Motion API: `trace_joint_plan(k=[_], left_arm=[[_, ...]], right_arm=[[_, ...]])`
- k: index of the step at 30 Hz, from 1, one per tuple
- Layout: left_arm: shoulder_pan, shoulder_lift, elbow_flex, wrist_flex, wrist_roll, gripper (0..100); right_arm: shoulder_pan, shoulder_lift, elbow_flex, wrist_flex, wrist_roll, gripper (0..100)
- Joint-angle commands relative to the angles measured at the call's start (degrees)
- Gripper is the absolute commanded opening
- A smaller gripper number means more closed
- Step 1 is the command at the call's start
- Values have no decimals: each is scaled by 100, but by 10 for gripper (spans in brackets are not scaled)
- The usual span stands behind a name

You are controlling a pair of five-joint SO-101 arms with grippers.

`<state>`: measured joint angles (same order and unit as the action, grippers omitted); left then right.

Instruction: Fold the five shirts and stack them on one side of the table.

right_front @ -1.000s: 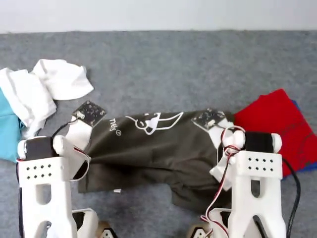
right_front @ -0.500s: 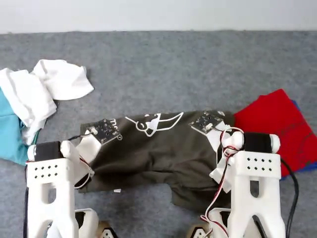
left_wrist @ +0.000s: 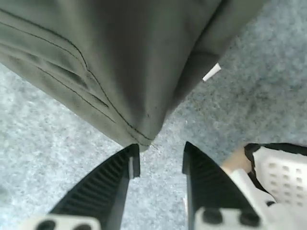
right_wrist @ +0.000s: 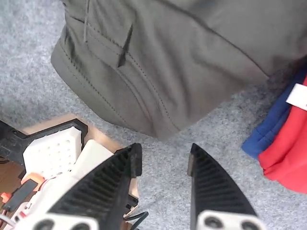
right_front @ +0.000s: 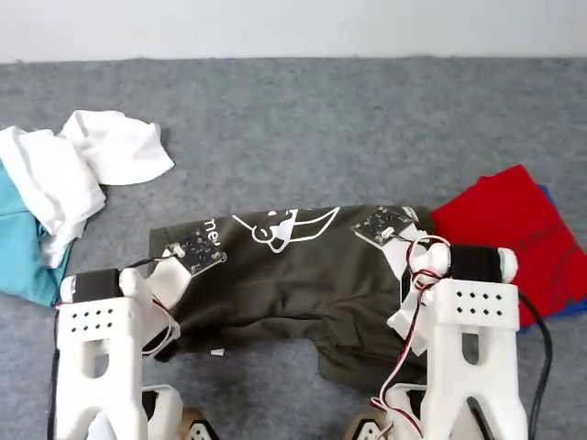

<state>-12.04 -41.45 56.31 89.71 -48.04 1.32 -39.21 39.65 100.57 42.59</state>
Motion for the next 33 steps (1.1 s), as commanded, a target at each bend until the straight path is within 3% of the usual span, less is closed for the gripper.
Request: trace_joint_plan(k=[1, 9, 17, 21, 27, 33], left_arm=[[-273, -114, -637, 53, -44, 155], [-870, -70, -1886, 0, 35, 155], [-255, -70, -760, -1486, 1424, 155], [343, -70, -418, -1767, 2031, 155], [730, -70, -163, -1785, 2110, 155], [721, -70, 154, -1811, 2092, 155]], right_arm=[[163, -145, -466, -66, -264, 166], [444, 374, -642, -1666, -1178, 165], [66, 1666, -642, -2703, -1670, 165], [-22, 2220, -642, -3213, -1697, 165], [-40, 2835, -651, -3512, -1705, 165], [-391, 2844, -668, -2932, -1670, 165]])
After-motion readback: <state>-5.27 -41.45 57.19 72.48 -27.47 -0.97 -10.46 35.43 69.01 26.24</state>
